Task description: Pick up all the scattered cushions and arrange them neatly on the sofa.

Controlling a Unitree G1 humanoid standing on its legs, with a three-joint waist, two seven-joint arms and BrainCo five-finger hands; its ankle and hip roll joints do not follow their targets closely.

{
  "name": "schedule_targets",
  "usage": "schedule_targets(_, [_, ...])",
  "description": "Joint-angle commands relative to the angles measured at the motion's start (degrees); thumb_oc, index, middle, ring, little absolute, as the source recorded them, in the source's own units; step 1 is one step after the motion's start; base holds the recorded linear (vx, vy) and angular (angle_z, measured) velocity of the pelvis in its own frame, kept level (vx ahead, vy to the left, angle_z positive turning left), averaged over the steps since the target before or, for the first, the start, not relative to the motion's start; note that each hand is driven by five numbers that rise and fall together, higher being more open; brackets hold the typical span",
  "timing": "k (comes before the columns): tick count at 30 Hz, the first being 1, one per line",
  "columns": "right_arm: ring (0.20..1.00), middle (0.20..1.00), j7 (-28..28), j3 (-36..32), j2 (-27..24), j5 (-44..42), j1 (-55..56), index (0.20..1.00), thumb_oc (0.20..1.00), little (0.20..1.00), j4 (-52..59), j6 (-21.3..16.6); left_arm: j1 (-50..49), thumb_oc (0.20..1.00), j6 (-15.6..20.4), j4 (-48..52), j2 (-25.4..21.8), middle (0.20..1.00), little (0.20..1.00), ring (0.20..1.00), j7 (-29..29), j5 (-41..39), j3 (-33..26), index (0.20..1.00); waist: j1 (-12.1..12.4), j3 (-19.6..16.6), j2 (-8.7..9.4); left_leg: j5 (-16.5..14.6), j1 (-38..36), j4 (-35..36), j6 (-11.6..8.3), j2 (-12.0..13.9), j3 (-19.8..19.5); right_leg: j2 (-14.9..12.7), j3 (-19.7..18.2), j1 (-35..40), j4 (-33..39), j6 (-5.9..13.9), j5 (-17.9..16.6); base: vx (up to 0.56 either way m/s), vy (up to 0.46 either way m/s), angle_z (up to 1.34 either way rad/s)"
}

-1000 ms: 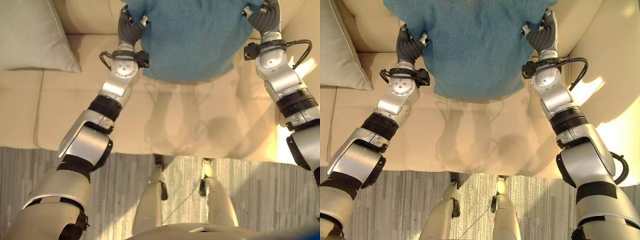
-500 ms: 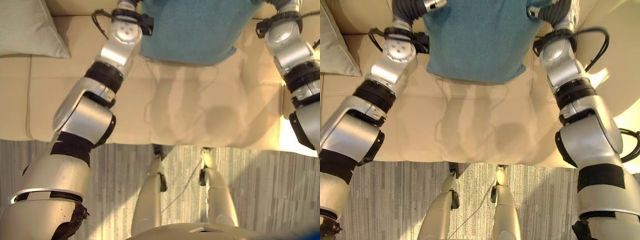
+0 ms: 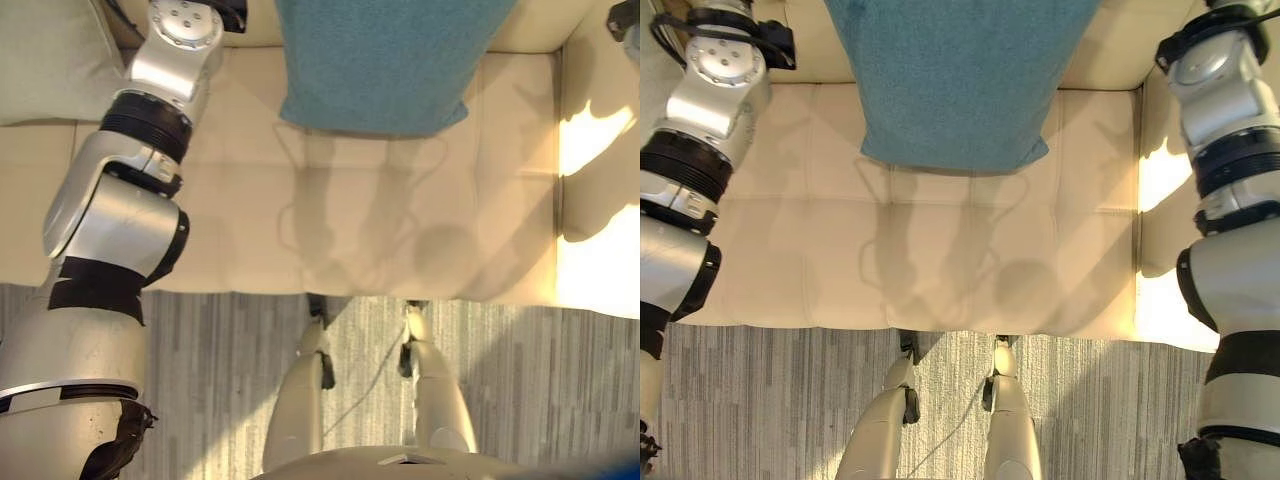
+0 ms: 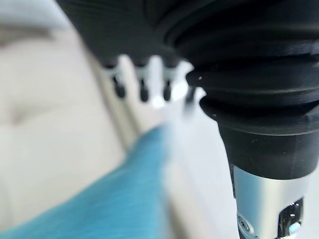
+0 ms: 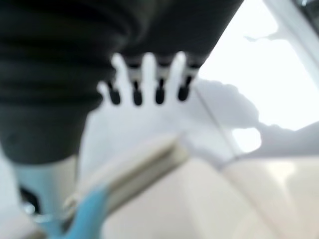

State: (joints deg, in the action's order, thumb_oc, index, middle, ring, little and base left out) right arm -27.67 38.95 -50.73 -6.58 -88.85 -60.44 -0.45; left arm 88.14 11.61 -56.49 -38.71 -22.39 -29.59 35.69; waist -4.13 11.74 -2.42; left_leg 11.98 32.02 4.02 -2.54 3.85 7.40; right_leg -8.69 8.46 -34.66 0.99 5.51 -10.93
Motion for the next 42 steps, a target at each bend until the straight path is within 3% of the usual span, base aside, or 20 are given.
schedule_targets(1, [1.0,1.0,0.1,1.4,-1.4,-1.8,1.1,1.0,1.0,1.0,-1.1,-2.2,1.4,1.0,3.3,-0.4,-2.7,1.0,1.0,1.0,0.3,2.1,0.4,1.0,-0.5,-7.4,2.33,-5.6,-4.0,1.0,-4.62,-0.9,-0.6,0.7,-0.8,3.2,4.0,6.18,2.0,0.0,0.0,0.0])
schedule_targets(5, [1.0,1.0,0.4,-1.5,-3.8,-2.3,5.7,1.0,1.0,1.0,2.9,-2.9,-2.2,1.0,3.7,3.5,-4.8,1.0,1.0,1.0,0.3,2.3,-1.2,1.0,-0.6,-8.0,2.42,-6.0,-5.1,1.0,-4.54,-0.9,-0.4,0.7,-0.7,4.4,4.0,6.09,2.3,0.0,0.0,0.0])
schedule_targets(8, [1.0,1.0,2.8,-8.0,-7.1,-3.2,16.7,1.0,1.0,1.0,10.5,-4.7,-10.4,1.0,4.2,11.5,-8.2,1.0,1.0,1.0,1.4,3.9,-4.8,1.0,-0.9,-8.7,2.45,-6.6,-7.6,1.0,-4.54,-0.6,0.0,0.5,-0.4,6.8,4.0,5.95,3.0,0.02,0.004,-0.04])
schedule_targets(12, [1.0,1.0,6.0,-16.6,-7.7,-5.1,31.0,1.0,1.0,1.0,17.8,-6.2,-20.4,1.0,5.0,19.6,-9.4,1.0,1.0,1.0,2.6,4.7,-9.8,1.0,-1.1,-9.2,3.06,-7.0,-10.4,1.0,-4.58,-0.2,0.3,0.3,0.1,9.9,4.0,5.84,3.6,0.05,-0.001,-0.02])
schedule_targets(13, [1.0,1.0,7.9,-21.8,-5.9,-5.9,40.2,1.0,1.0,1.0,22.4,-7.4,-28.6,1.0,5.6,24.5,-9.0,1.0,1.0,1.0,3.7,4.3,-14.1,1.0,-1.4,-9.6,3.28,-7.3,-12.3,1.0,-4.62,0.0,0.7,0.2,0.3,11.9,4.0,5.8,4.1,0.04,0.002,0.01])
schedule_targets(16, [1.0,1.0,10.5,-28.7,-3.5,-6.3,51.7,1.0,1.0,1.0,27.0,-8.5,-38.7,1.0,5.5,30.5,-7.8,1.0,1.0,1.0,6.0,5.1,-18.5,1.0,-1.3,-9.8,3.57,-8.0,-15.1,1.0,-4.58,0.2,0.9,0.1,0.6,14.8,4.0,5.74,4.9,0.08,0.006,0.0])
schedule_targets(17, [1.0,1.0,12.9,-34.6,-0.2,-6.0,60.7,1.0,1.0,1.0,30.7,-9.5,-48.9,1.0,5.8,35.6,-6.2,1.0,1.0,1.0,8.4,5.9,-23.7,1.0,-1.3,-10.1,3.63,-8.5,-17.2,1.0,-4.51,0.4,0.9,-0.1,0.9,17.0,4.0,5.72,5.5,0.12,0.022,0.03])
schedule_targets(19, [1.0,1.0,13.8,-36.9,1.7,-5.5,65.4,1.0,1.0,1.0,32.6,-9.7,-54.3,1.0,5.4,38.2,-4.5,1.0,1.0,1.0,9.5,6.3,-25.7,1.0,-1.3,-10.4,3.57,-8.7,-18.7,1.0,-4.49,0.5,1.0,-0.1,1.1,18.5,4.0,5.64,5.9,0.09,0.02,0.06])
schedule_targets(20, [1.0,1.0,16.0,-40.7,5.4,-4.6,71.9,1.0,1.0,1.0,34.1,-10.4,-62.2,1.0,5.1,40.3,-1.7,1.0,1.0,1.0,12.0,7.6,-29.1,1.0,-1.2,-10.6,3.5,-9.0,-20.7,1.0,-4.35,0.4,1.1,-0.1,1.5,20.5,4.0,5.5,6.2,0.06,0.025,0.06])
schedule_targets(22, [1.0,1.0,17.6,-43.4,8.4,-2.1,77.6,1.0,1.0,1.0,35.6,-10.5,-70.5,1.0,4.3,41.5,2.5,1.0,1.0,1.0,13.9,8.4,-32.7,1.0,-0.9,-11.0,3.58,-9.5,-23.0,1.0,-4.19,0.4,1.3,-0.1,1.9,22.9,4.0,5.44,6.7,0.07,0.025,0.03])
schedule_targets(24, [1.0,1.0,18.3,-44.3,9.9,-1.1,80.1,1.0,1.0,1.0,35.6,-10.4,-74.0,1.0,3.9,41.4,4.1,1.0,1.0,1.0,14.9,9.5,-33.7,1.0,-0.8,-11.1,3.48,-9.8,-24.3,1.0,-4.1,0.4,1.4,-0.1,2.1,24.2,4.0,5.36,7.0,0.02,0.008,0.0])
schedule_targets(27, [1.0,1.0,20.7,-44.3,14.8,4.6,87.3,1.0,1.0,1.0,34.5,-10.1,-84.2,1.0,1.8,35.6,9.6,1.0,1.0,1.0,18.1,13.8,-35.8,1.0,-0.5,-11.5,3.62,-10.6,-27.5,1.0,-3.71,0.3,1.8,0.0,2.6,27.5,4.0,5.17,7.2,0.01,0.024,0.05])
schedule_targets(29, [1.0,1.0,20.9,-43.7,15.8,5.7,88.2,1.0,1.0,1.0,33.2,-9.8,-85.9,1.0,1.1,33.0,11.1,1.0,1.0,1.0,19.0,14.2,-35.6,1.0,-0.5,-11.5,3.71,-10.8,-28.3,1.0,-3.55,0.2,1.8,0.0,2.7,28.4,4.0,5.13,7.3,-0.01,0.01,0.02])
schedule_targets(31, [1.0,1.0,21.8,-41.5,19.3,7.5,90.8,1.0,1.0,1.0,28.1,-9.6,-89.6,1.0,-0.8,22.4,14.6,1.0,1.0,1.0,20.1,18.8,-34.0,1.0,-0.4,-11.8,3.85,-11.4,-30.5,1.0,-3.01,0.0,2.2,0.0,2.8,30.3,3.5,5.07,7.6,-0.02,0.044,0.01])
schedule_targets(35, [1.0,1.0,22.3,-39.3,22.7,6.6,91.8,1.0,1.0,1.0,20.9,-9.9,-91.1,1.0,-1.9,11.5,17.4,1.0,1.0,1.0,19.9,22.8,-32.8,1.0,-0.4,-11.9,3.96,-12.3,-32.8,1.0,-2.4,-0.1,2.5,-0.1,2.4,32.2,3.0,4.99,8.0,0.01,0.048,-0.06])
schedule_targets(36, [1.0,1.0,22.5,-38.0,25.0,5.5,91.7,1.0,1.0,1.0,13.9,-9.4,-91.9,1.0,-2.8,5.0,19.2,1.0,1.0,1.0,19.6,24.3,-32.5,1.0,-0.4,-12.2,3.93,-12.7,-33.8,1.0,-2.1,-0.4,2.5,-0.1,2.0,32.8,2.5,4.95,8.4,0.01,0.042,-0.09])
schedule_targets(42, [1.0,1.0,23.4,-35.1,28.4,5.1,91.9,1.0,1.0,1.0,1.8,-7.8,-91.3,1.0,-3.8,-7.7,20.4,1.0,1.0,1.0,18.6,29.4,-31.1,1.0,-0.9,-12.4,4.13,-13.6,-35.7,1.0,-1.63,-1.1,3.0,-0.8,1.5,34.1,1.2,5.21,8.7,0.01,0.052,-0.08])
